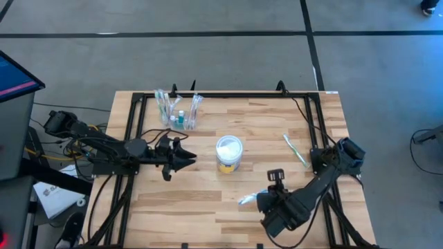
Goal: Pick & Place toothbrushing station
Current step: Put the blue toothbrush into the transparent organizer
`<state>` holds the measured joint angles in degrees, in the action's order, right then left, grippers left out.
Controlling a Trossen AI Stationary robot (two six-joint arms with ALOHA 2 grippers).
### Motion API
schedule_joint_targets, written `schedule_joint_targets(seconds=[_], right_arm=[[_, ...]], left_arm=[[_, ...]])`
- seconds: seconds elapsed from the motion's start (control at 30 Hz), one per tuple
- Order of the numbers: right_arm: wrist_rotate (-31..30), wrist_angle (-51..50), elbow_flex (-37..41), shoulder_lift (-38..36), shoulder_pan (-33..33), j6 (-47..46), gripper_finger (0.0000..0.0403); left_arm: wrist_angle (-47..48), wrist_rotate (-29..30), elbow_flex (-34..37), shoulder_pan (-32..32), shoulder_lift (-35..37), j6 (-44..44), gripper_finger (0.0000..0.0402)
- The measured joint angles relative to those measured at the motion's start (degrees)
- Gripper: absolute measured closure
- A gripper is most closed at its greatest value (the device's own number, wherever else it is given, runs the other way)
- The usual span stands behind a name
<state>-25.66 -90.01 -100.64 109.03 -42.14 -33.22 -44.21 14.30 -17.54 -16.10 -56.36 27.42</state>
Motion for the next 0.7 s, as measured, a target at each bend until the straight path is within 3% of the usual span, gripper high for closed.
schedule_joint_targets(seconds=[0.33,0.7], right_arm=[[-4.3,-0.1,-0.3,0.0,2.9,6.7,0.0403],[-13.2,0.0,-10.1,0.0,3.7,16.8,0.0403]], left_arm=[[-0.5,-0.1,0.0,0.0,0.0,1.8,0.0279],[-3.0,-1.6,0.0,0.0,0.0,3.3,0.0279]])
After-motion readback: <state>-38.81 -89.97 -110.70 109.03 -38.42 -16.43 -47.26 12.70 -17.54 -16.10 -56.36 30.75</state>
